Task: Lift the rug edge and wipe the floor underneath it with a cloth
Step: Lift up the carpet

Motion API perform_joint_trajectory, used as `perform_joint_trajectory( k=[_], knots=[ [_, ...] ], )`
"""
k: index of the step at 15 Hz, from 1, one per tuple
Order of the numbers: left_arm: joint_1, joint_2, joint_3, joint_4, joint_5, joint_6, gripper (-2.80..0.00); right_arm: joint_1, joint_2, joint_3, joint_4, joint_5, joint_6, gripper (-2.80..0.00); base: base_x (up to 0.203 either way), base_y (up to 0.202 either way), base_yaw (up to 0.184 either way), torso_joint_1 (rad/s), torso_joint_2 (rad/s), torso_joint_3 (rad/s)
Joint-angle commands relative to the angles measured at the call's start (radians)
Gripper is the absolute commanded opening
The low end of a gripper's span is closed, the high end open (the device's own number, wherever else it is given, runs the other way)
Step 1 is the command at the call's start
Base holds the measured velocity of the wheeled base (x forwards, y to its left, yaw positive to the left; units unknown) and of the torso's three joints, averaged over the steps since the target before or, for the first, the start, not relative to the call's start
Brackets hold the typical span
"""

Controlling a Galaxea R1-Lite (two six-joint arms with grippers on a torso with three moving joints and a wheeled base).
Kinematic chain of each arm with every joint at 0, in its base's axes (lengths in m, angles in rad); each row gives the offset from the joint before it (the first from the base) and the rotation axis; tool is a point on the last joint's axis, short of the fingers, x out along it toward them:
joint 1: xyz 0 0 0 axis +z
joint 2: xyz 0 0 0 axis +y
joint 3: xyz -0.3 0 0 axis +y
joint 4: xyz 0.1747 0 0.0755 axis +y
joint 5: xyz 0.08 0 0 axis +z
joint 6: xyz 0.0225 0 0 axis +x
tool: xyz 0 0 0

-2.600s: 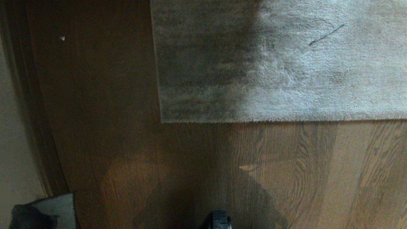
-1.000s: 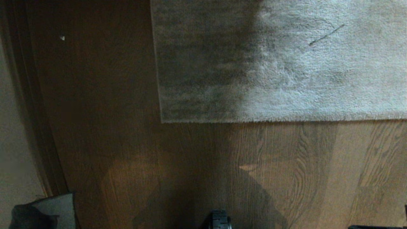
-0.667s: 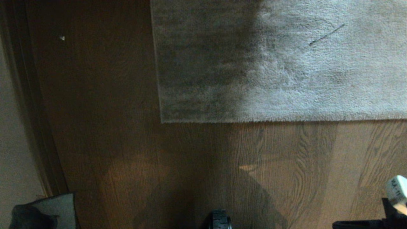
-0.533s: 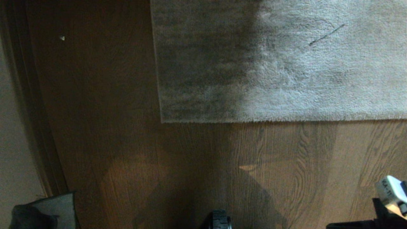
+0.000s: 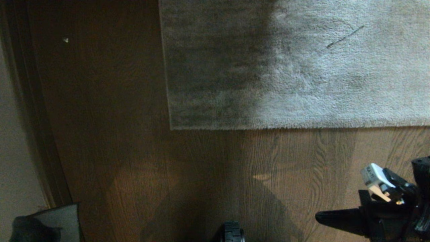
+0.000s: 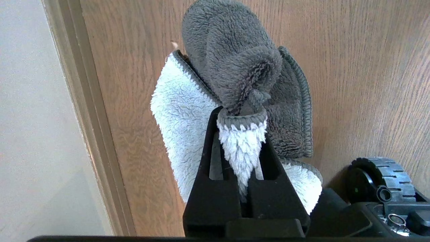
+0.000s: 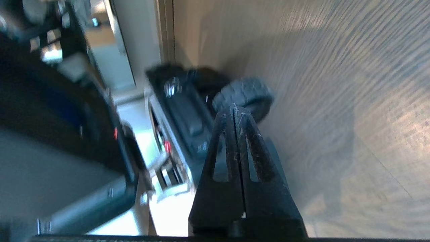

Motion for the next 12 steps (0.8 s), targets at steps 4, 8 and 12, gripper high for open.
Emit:
perform_joint_trajectory(
  k=[4,8,12],
  knots=[
    [0.0,0.0,0.0,0.0,0.0,-0.001,-2.8,0.025,0.183,0.059,-0.294,-0.001,0.167,0.0,0.0,0.0,0.0,0.0,0.0,0.0],
    [0.0,0.0,0.0,0.0,0.0,-0.001,-2.8,0.03,0.256,0.055,-0.361,-0.002,0.179,0.0,0.0,0.0,0.0,0.0,0.0,0.0],
    [0.0,0.0,0.0,0.0,0.0,-0.001,-2.8,0.107,0.403,0.058,-0.639,-0.178,0.218,0.0,0.0,0.0,0.0,0.0,0.0,0.0]
  ],
)
